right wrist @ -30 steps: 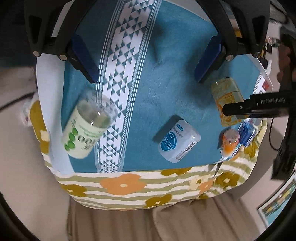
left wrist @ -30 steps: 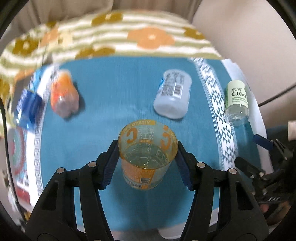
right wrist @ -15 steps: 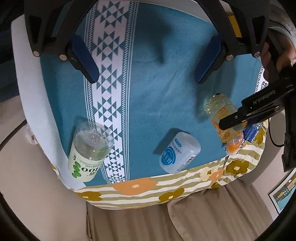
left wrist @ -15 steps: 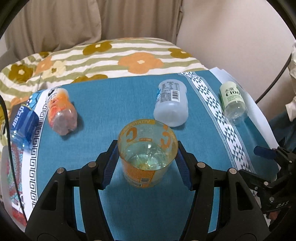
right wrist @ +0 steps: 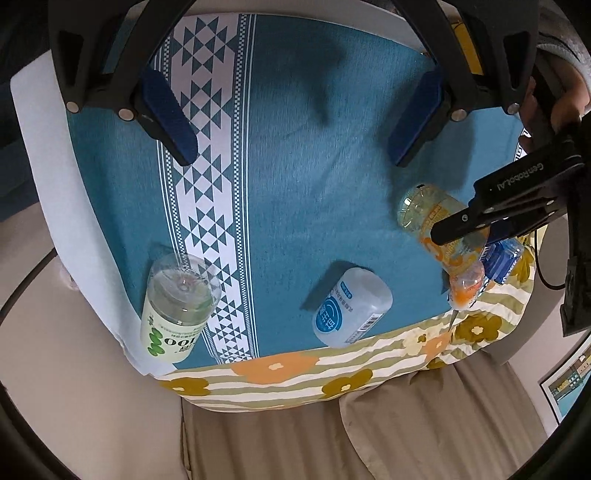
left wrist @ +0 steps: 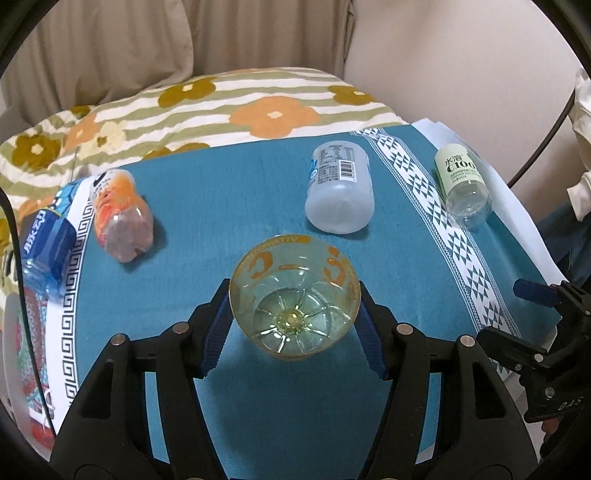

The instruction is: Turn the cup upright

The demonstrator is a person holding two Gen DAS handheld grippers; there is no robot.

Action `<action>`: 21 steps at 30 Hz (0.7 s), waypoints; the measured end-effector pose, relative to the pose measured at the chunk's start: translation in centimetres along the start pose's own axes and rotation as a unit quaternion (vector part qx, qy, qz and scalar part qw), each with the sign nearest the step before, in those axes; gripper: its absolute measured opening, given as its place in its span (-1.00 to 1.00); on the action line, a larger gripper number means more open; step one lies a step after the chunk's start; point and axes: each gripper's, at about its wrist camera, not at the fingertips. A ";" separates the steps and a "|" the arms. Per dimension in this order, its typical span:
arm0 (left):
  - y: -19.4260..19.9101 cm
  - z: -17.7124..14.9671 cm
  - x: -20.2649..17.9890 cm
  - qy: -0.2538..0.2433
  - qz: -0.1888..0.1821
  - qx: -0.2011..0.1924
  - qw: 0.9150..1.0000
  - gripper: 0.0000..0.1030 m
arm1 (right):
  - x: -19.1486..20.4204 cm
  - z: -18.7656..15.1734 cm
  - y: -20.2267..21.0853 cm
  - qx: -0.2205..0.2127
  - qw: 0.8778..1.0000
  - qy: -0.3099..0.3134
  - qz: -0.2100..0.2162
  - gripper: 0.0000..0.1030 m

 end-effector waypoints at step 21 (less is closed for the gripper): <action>11.1 1.3 1.9 0.014 0.046 -0.036 0.998 0.66 | 3.3 2.1 7.5 -0.062 0.998 0.013 -0.023 1.00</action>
Point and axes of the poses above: each gripper's, at about its wrist camera, not at the fingertips, and y roughly against the way its jaws point, x to its left, z to its top, and after that the axes turned 8 degrees about -y, right-handed
